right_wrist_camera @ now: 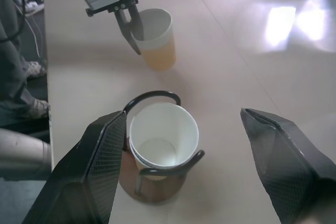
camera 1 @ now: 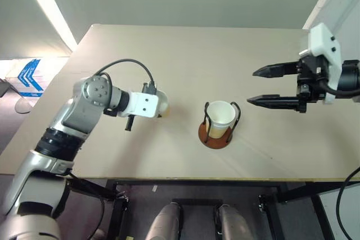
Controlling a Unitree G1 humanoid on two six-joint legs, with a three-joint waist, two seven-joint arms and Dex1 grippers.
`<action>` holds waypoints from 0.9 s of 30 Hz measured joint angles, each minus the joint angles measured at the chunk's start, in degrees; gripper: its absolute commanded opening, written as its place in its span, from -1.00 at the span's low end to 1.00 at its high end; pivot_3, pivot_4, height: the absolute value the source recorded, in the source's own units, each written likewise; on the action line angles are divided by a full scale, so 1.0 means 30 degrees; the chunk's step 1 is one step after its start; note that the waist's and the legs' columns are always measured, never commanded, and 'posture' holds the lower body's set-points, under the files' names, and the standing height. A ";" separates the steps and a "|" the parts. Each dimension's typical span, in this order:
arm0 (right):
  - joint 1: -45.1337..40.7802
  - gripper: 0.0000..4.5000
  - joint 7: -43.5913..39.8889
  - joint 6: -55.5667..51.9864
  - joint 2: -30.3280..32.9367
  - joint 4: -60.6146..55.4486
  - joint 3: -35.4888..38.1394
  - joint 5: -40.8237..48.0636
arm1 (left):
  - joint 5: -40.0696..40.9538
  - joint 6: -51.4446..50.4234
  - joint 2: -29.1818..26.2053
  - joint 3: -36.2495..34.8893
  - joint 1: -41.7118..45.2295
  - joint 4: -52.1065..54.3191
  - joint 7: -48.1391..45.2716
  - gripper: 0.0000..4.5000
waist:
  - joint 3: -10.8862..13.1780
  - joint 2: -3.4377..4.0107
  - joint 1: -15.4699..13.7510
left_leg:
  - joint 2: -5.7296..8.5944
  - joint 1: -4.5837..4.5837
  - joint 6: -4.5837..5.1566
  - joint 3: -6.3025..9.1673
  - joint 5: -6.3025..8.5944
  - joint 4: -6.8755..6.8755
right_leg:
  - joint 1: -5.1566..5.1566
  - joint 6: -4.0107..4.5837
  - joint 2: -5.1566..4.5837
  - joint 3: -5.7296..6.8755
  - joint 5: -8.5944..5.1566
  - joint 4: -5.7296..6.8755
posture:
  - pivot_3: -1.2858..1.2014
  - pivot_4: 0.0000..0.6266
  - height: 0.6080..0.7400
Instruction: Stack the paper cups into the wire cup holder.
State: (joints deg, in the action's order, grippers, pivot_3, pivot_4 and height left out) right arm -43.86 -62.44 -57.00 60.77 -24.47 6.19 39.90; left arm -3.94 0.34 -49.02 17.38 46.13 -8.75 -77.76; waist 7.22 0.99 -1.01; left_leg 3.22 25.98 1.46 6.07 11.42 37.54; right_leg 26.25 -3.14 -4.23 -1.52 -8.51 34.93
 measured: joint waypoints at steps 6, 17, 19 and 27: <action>0.0397 0.64 0.0312 0.0020 -0.0582 -0.0172 0.0810 0.1323 | 0.1891 -0.1147 0.0137 -0.0496 0.0986 0.0025 -0.1343 -0.99 | -0.0001 -0.0003 0.0003 | 0.0000 0.0010 0.0016 -0.0001 -0.0010 0.0023 | -0.0007 -0.0016 0.0000 0.0002 0.0009 0.0000 | 0.03 -0.52 1.00; 0.6567 0.64 -0.0258 0.1992 0.0633 -0.2233 0.3478 0.1594 | 0.4746 -0.2750 0.1342 -0.0961 0.4230 -0.0368 -0.3808 -0.99 | -0.0008 -0.0018 -0.0103 | 0.0001 0.0021 0.0075 -0.0022 0.0056 0.0158 | -0.0077 -0.0071 -0.0007 -0.0006 0.0003 -0.0020 | 0.03 -0.52 1.00; 0.7411 0.64 -0.0263 0.2115 0.0600 -0.2467 0.3936 0.1700 | 0.5275 -0.2812 0.1740 -0.0910 0.5043 -0.0942 -0.4031 -0.99 | -0.0007 -0.0016 -0.0128 | 0.0004 0.0025 0.0082 -0.0028 0.0053 0.0169 | -0.0083 -0.0089 -0.0011 -0.0013 0.0009 -0.0021 | 0.03 -0.52 1.00; 0.7685 0.64 0.0908 0.2021 -0.0117 -0.3213 0.6339 0.4587 | 0.8647 -0.3267 0.1741 0.0843 0.8109 -0.2623 -0.4143 -0.99 | -0.0007 -0.0016 -0.0019 | 0.0012 0.0018 0.0110 -0.0049 0.0066 0.0164 | -0.0102 -0.0217 -0.0009 -0.0037 -0.0005 -0.0055 | 0.03 -0.52 1.00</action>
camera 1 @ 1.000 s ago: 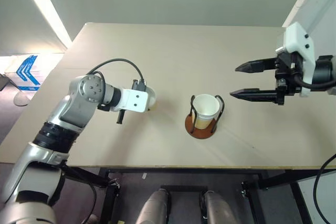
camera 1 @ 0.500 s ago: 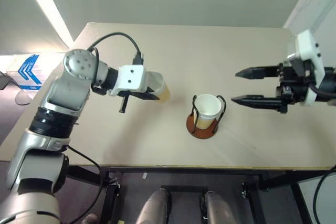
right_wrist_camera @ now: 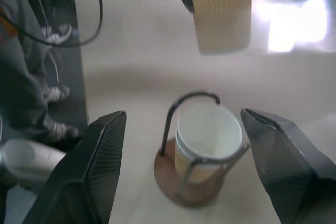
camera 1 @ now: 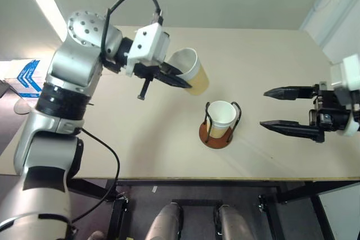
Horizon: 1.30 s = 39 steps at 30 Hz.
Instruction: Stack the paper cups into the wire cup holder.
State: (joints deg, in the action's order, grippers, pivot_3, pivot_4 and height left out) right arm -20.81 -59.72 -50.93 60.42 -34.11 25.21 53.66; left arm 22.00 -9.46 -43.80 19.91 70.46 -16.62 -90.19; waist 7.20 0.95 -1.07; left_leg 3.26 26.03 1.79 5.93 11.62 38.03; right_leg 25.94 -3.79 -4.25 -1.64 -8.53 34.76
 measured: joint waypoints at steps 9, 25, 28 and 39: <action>0.1801 0.64 0.2511 -0.0116 -0.0662 -0.1201 0.1064 0.1806 | 0.2404 0.0676 0.0973 0.2919 0.2126 -0.2124 -0.0019 -0.99 | 0.0000 0.0000 -0.0181 | 0.0018 0.0039 -0.0041 -0.0006 0.0018 0.0041 | -0.0033 -0.0227 -0.0021 -0.0005 0.0005 -0.0075 | 0.03 -0.52 1.00; 0.3748 0.64 0.4730 0.0135 -0.0594 -0.2252 0.2649 0.3167 | 0.2935 0.3857 0.5251 0.7280 0.4699 -0.6544 -0.0047 -0.99 | 0.0002 -0.0004 -0.0370 | 0.0017 0.0112 0.0025 -0.0120 0.0162 0.0116 | -0.0056 -0.0413 -0.0050 -0.0030 0.0078 -0.0266 | 0.03 -0.52 1.00; 0.3877 0.64 0.4933 0.0143 -0.0530 -0.2265 0.2798 0.3284 | 0.2976 0.4324 0.5229 0.8205 0.4700 -0.6662 -0.0050 -0.99 | 0.0003 -0.0004 -0.0365 | 0.0013 0.0104 0.0021 -0.0126 0.0169 0.0120 | -0.0056 -0.0422 -0.0046 -0.0032 0.0075 -0.0259 | 0.03 -0.52 1.00; 0.4769 0.64 0.5304 0.0190 -0.0342 -0.2443 0.3341 0.3506 | 0.2565 0.7017 0.4785 1.0865 0.4701 -0.7170 -0.0064 -0.99 | 0.0002 -0.0003 -0.0445 | 0.0015 0.0113 0.0075 -0.0130 0.0215 0.0257 | -0.0109 -0.0451 -0.0044 -0.0032 0.0088 -0.0263 | 0.03 -0.52 1.00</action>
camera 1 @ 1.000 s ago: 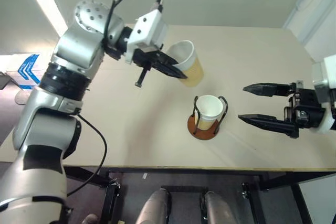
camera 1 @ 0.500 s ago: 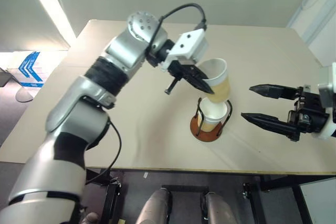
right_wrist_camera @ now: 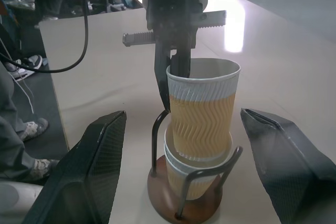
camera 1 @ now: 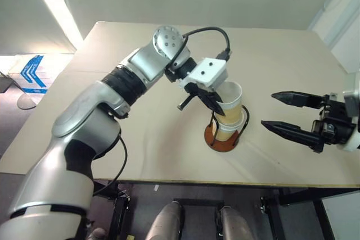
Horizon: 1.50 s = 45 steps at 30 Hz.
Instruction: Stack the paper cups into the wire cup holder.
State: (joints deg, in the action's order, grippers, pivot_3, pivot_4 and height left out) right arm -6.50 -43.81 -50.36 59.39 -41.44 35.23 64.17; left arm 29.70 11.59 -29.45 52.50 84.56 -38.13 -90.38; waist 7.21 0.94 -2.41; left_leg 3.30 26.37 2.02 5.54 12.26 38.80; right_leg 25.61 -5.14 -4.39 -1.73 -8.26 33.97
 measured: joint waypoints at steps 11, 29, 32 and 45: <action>0.0267 0.64 -0.0022 0.0083 0.0397 0.0088 0.0016 0.0011 | -0.1225 0.0657 0.2792 -0.1761 0.0659 -0.2668 -0.0026 -0.25 | 0.0002 -0.0002 -0.0098 | 0.0004 0.0009 0.0023 0.0001 0.0037 0.0078 | -0.0042 -0.0016 0.0003 0.0000 0.0008 -0.0011 | 0.03 -0.52 1.00; -0.3159 0.64 -0.1096 0.1906 0.0961 0.4165 -0.4669 -0.3395 | -0.2416 -0.4586 -0.0385 -1.3565 -0.3119 -0.0795 0.5482 0.98 | -0.0029 0.0058 0.0161 | -0.0003 -0.0048 0.0015 -0.0057 0.0061 0.0083 | -0.0042 -0.0135 0.0025 -0.0029 -0.0081 0.0031 | 0.03 -0.52 1.00; -0.3625 0.64 -0.1349 0.2290 0.0844 0.5579 -0.5775 -0.4820 | -0.2584 -0.6880 -0.0862 -1.5070 -0.7050 0.2689 0.8830 0.98 | -0.0030 0.0057 0.0104 | -0.0001 -0.0043 0.0028 -0.0058 0.0023 0.0114 | -0.0060 -0.0092 0.0022 -0.0022 -0.0050 0.0019 | 0.03 -0.52 1.00; -0.6035 0.64 0.1567 0.4706 -0.3536 1.4391 -0.7015 -1.0359 | -0.2799 -1.0974 -0.0220 -2.0617 -1.4873 0.8993 1.9042 0.98 | -0.0023 0.0058 0.0006 | -0.0008 -0.0238 -0.0057 -0.0046 -0.0094 0.0023 | -0.0140 0.0271 0.0033 -0.0027 0.0043 0.0091 | 0.03 -0.52 1.00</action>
State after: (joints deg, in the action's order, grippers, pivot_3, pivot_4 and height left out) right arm -24.61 -39.11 -36.24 48.78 1.73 14.18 33.09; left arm 21.30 -21.33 -30.11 -9.35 39.94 -11.15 -33.26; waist 7.14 1.11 -2.39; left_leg 3.28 25.66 1.85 5.40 11.98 38.87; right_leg 25.19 -4.33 -4.29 -1.81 -8.13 34.24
